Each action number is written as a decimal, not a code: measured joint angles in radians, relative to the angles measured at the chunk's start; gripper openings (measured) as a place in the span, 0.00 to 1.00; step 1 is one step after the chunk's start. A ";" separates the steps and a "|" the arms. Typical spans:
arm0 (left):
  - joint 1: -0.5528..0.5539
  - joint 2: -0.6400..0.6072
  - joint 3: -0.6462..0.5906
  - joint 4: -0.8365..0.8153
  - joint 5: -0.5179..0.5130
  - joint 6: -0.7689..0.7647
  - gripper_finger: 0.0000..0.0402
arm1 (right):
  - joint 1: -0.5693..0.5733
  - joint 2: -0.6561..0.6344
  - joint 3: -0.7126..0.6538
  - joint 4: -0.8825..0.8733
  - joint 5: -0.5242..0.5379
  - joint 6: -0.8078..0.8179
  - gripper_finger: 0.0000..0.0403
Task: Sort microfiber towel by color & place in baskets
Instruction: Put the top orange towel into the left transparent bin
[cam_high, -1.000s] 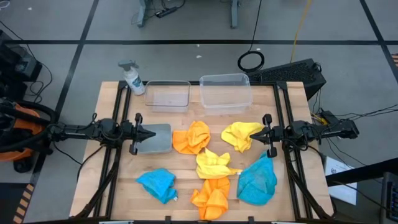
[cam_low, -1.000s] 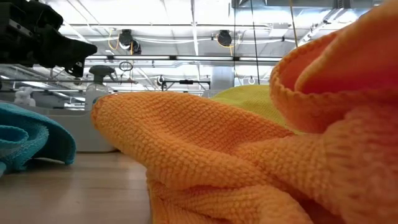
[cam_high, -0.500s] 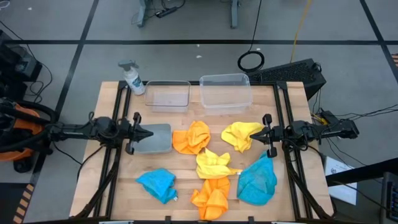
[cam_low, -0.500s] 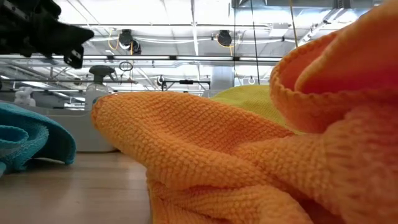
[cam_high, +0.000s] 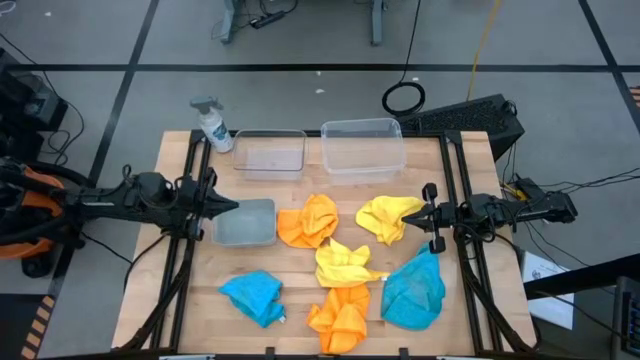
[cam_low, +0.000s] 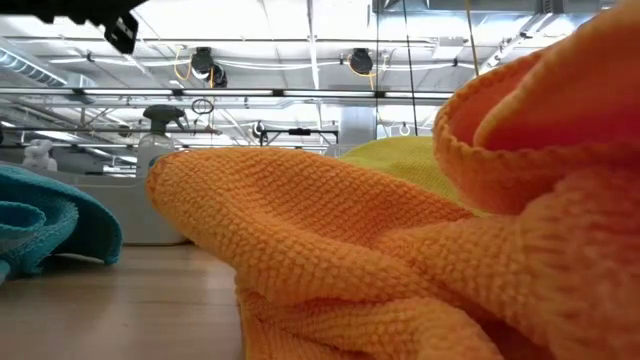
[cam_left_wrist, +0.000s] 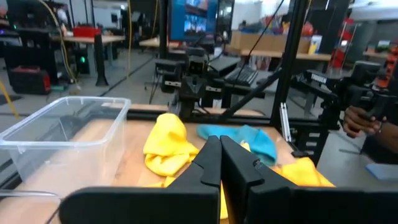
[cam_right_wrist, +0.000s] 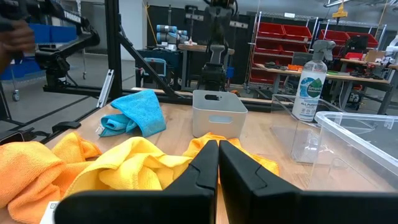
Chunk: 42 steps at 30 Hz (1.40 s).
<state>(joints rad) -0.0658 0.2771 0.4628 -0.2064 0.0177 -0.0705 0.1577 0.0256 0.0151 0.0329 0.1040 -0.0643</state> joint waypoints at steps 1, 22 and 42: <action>0.000 0.030 0.034 -0.026 0.000 0.004 0.00 | 0.000 0.000 0.000 0.000 0.000 0.000 0.02; 0.001 0.482 0.511 -0.121 -0.019 0.219 0.16 | 0.000 0.000 0.000 0.000 0.000 0.000 0.02; 0.000 0.705 0.480 -0.085 -0.023 0.181 0.26 | 0.000 0.000 0.047 0.039 -0.002 0.185 0.02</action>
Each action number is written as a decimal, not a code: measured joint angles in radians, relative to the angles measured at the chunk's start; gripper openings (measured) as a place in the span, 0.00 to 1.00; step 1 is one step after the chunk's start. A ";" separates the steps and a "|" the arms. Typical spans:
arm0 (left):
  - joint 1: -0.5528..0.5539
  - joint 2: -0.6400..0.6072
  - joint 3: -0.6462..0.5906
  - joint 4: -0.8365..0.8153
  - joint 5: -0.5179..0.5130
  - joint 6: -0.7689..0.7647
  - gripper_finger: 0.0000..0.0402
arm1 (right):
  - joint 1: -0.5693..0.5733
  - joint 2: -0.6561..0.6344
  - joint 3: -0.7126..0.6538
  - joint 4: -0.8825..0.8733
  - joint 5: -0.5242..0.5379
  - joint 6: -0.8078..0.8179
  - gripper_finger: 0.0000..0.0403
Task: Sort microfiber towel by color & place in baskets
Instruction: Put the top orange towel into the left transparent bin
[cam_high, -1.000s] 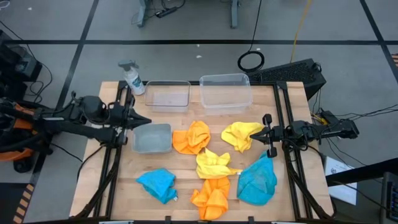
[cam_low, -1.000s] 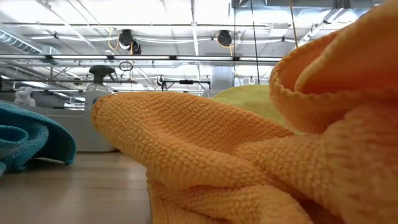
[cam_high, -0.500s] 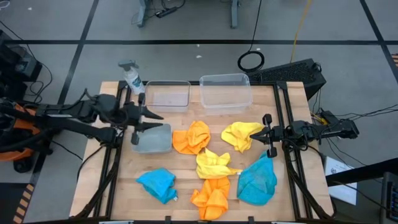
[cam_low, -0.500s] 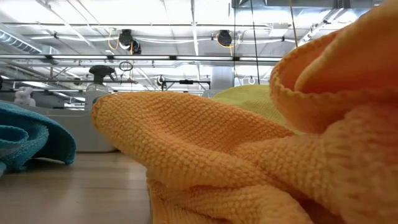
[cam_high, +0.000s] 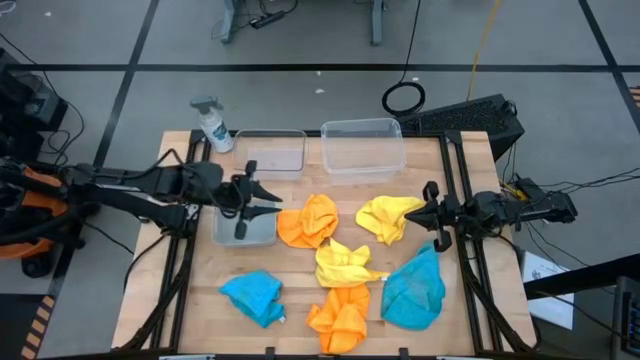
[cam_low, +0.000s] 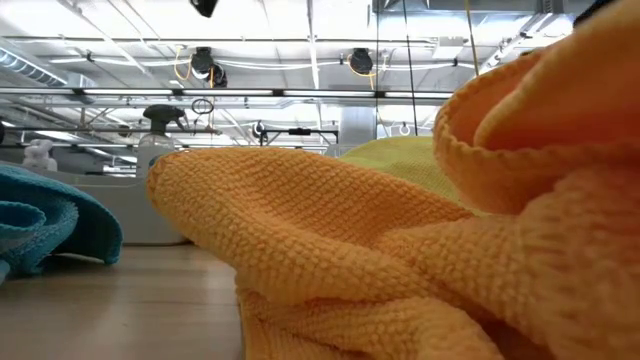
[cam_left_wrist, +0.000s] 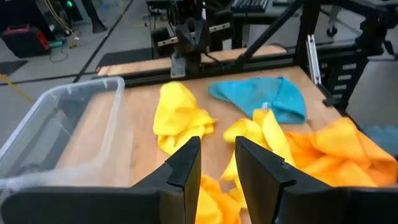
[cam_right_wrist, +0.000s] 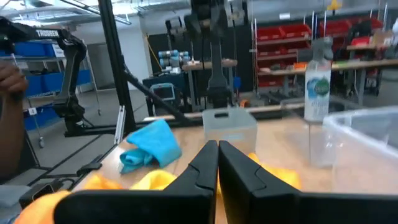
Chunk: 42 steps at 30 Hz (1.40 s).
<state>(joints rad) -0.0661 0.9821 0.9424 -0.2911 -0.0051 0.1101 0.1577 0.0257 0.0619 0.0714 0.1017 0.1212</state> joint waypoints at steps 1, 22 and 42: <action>-0.003 0.018 0.000 0.035 0.000 0.000 0.25 | 0.000 0.000 0.016 -0.007 0.001 -0.016 0.02; -0.040 0.301 0.000 0.160 -0.082 0.079 0.03 | 0.000 0.293 0.649 -0.530 0.138 -0.037 0.02; -0.038 0.450 0.000 0.211 -0.082 0.057 0.03 | 0.018 0.814 0.791 -0.651 0.128 0.013 0.02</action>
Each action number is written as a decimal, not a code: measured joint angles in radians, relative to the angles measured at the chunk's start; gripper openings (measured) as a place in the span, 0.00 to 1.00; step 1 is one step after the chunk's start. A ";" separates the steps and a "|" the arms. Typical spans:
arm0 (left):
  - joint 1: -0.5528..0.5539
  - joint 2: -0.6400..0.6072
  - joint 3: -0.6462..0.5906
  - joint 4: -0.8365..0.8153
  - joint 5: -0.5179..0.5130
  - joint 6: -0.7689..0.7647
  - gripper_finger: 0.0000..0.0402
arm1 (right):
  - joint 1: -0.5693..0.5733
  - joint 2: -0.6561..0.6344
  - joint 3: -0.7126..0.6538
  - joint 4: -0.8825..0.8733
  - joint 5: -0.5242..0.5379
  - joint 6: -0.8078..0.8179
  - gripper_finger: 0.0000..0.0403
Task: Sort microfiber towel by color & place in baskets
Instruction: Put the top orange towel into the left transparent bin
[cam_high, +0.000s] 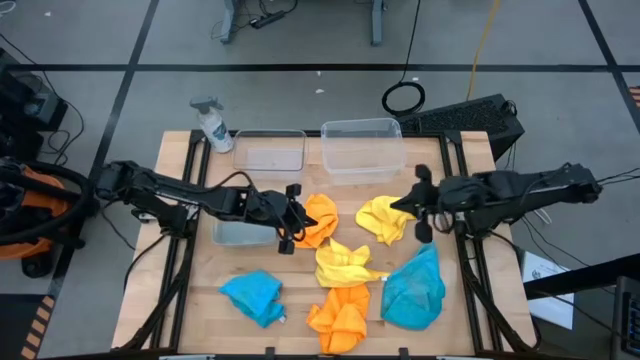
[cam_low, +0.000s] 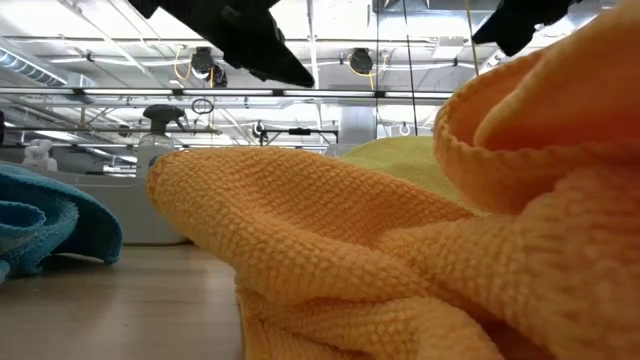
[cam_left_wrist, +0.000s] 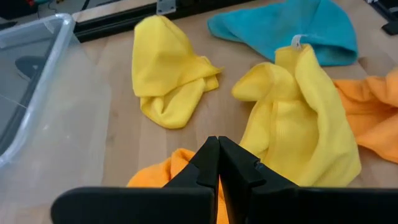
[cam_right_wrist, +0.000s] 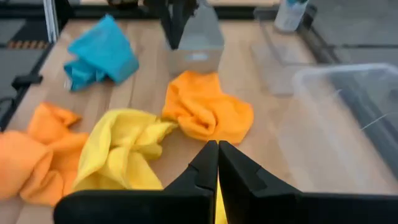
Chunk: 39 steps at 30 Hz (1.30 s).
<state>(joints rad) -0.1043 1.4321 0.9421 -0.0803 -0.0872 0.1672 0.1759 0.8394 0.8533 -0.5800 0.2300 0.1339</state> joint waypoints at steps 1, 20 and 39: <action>0.000 0.006 0.000 -0.003 0.000 0.000 0.03 | 0.007 0.019 0.000 0.000 0.000 0.002 0.02; 0.056 0.045 0.034 -0.092 0.059 0.023 0.24 | 0.134 0.363 0.000 0.141 0.014 0.038 0.02; 0.138 0.361 0.143 -0.208 0.164 0.026 0.41 | 0.153 0.547 0.000 0.214 0.009 0.007 0.02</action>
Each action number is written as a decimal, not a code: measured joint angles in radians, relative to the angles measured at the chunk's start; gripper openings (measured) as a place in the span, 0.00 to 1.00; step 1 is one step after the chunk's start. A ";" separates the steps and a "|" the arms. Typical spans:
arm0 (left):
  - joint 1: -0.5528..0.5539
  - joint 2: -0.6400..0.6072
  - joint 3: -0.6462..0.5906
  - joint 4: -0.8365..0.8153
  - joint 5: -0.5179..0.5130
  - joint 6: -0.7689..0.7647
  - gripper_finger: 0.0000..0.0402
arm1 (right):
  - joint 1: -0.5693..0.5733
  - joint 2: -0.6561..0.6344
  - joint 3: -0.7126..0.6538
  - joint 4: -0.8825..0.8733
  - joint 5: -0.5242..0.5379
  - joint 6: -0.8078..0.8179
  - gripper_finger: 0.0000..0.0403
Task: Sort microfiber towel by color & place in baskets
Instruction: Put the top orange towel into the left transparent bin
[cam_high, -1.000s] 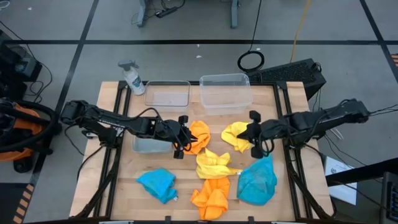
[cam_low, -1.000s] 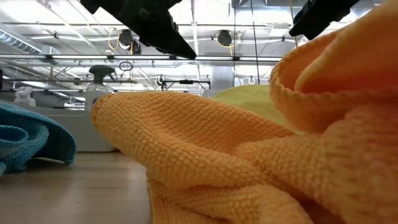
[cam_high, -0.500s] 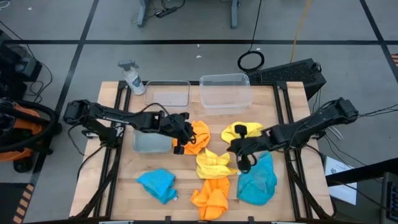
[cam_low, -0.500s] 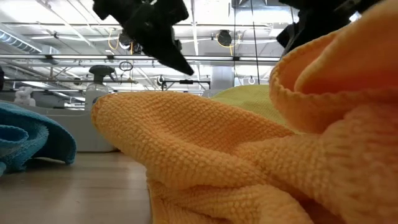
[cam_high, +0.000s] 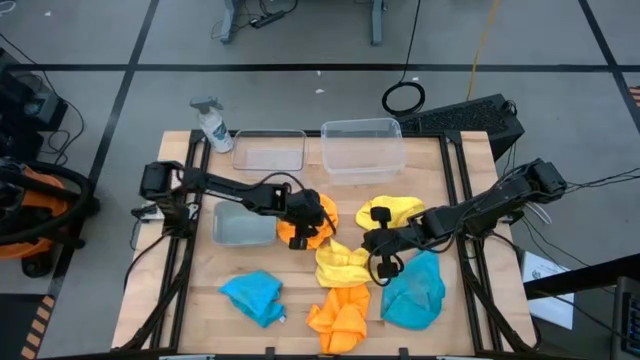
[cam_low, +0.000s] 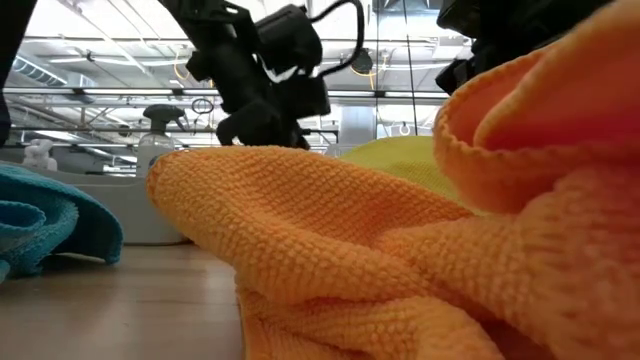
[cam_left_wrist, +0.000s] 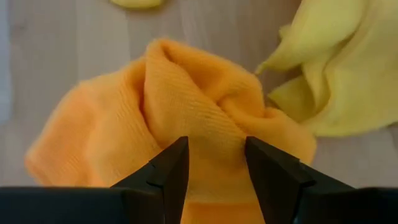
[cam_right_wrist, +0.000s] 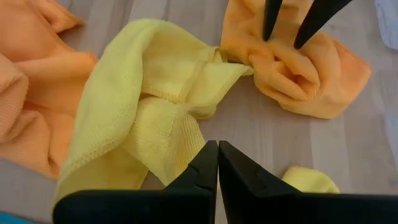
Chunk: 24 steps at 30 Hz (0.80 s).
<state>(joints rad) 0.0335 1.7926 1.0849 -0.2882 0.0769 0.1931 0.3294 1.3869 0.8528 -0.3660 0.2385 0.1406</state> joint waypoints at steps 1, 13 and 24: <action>0.002 0.010 0.003 0.003 0.000 0.000 0.41 | 0.000 0.000 0.000 0.000 0.000 0.000 0.02; 0.020 0.112 0.006 0.005 -0.001 -0.002 0.41 | 0.000 0.000 0.000 0.003 0.000 0.000 0.02; 0.017 0.116 0.004 0.026 -0.002 0.024 0.16 | 0.000 0.000 0.000 0.012 0.000 -0.002 0.02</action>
<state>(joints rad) 0.0502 1.9089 1.0893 -0.2625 0.0753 0.2175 0.3294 1.3865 0.8528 -0.3539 0.2386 0.1387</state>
